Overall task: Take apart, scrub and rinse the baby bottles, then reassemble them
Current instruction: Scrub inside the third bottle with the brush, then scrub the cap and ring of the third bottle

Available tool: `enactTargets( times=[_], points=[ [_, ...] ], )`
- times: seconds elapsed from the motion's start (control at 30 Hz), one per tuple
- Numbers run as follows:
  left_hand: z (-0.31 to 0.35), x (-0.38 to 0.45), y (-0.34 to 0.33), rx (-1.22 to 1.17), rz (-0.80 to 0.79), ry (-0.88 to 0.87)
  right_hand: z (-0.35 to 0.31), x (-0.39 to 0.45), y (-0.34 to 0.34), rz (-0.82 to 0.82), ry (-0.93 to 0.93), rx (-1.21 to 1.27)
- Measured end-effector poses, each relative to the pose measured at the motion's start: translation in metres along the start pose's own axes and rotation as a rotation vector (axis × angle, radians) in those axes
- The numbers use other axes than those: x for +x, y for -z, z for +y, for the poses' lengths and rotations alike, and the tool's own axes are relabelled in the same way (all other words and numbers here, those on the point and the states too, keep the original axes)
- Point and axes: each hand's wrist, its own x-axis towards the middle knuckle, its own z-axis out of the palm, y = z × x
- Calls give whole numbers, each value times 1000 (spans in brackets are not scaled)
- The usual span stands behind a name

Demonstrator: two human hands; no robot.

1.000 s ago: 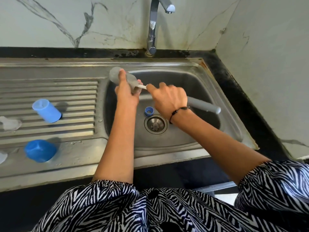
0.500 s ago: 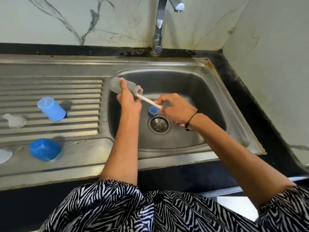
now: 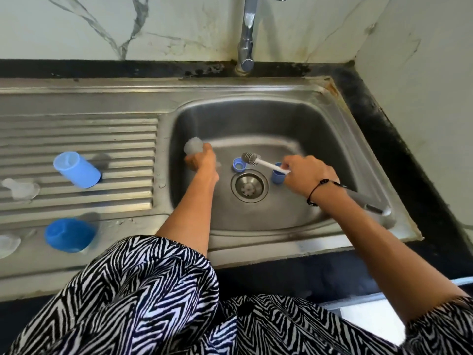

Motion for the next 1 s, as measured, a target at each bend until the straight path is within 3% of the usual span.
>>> enactTargets(
  times=[0.17, 0.33, 0.7, 1.0],
  points=[
    [-29, 16, 4, 616, -58, 8, -5, 22, -20, -50, -40, 32],
    [-35, 10, 14, 1124, -50, -172, -19, 31, -38, -93, -29, 77],
    [-49, 5, 14, 1166, -6, -70, -5, 37, -50, -131, -48, 78],
    [-44, -21, 7, 1226, 1, -264, 6, 33, -56, -106, -67, 60]
  ],
)
